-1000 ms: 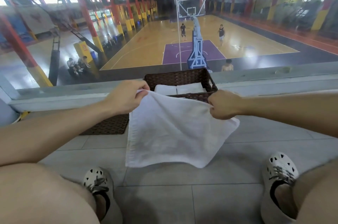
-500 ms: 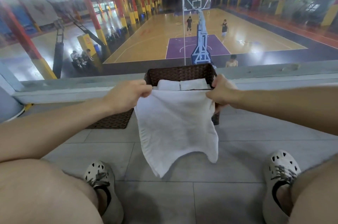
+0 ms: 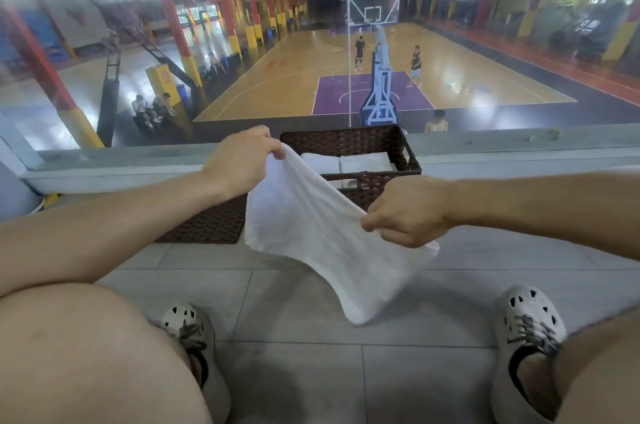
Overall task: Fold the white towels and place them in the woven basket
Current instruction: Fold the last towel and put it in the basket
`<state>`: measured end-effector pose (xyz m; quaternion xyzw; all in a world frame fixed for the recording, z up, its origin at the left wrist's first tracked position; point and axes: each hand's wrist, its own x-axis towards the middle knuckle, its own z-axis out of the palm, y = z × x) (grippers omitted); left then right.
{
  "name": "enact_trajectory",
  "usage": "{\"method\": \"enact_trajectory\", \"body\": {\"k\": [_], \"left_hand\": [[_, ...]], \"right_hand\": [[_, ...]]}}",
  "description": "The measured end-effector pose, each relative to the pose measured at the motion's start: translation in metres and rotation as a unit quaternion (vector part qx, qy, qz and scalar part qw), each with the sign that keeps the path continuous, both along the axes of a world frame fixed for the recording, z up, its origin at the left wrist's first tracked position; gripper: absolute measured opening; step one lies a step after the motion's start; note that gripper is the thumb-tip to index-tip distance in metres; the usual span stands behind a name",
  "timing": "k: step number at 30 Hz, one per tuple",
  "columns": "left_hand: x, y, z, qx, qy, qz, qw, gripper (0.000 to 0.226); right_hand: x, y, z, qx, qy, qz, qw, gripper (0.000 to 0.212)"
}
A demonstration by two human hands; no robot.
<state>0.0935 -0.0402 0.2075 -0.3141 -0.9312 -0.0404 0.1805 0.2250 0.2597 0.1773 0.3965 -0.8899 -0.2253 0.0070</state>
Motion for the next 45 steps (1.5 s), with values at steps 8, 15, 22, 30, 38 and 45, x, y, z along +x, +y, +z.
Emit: {"method": "enact_trajectory", "body": {"k": [8,15,22,30,38,45], "left_hand": [[-0.005,-0.010,-0.011,-0.012,-0.028,-0.015,0.999,0.043],[-0.002,-0.010,-0.011,-0.074,-0.047,-0.080,0.993,0.054],[0.007,0.003,-0.018,-0.024,-0.071,-0.150,0.986,0.033],[0.027,0.024,0.007,0.116,-0.194,-0.143,0.964,0.030],[0.034,0.028,0.008,0.126,-0.157,-0.153,0.968,0.037],[0.024,0.032,0.007,0.148,-0.076,-0.146,0.975,0.012]], "right_hand": [[-0.015,-0.009,-0.003,0.062,0.126,0.240,0.960,0.020],[-0.006,-0.034,-0.005,0.011,0.031,0.257,0.966,0.029],[-0.013,-0.025,0.005,-0.165,0.117,-0.002,0.979,0.010],[-0.020,-0.030,0.016,-0.240,0.127,-0.140,0.952,0.011],[-0.018,-0.038,0.029,-0.315,0.117,-0.203,0.920,0.019],[-0.019,-0.037,0.029,-0.365,0.125,-0.217,0.897,0.023]]}}
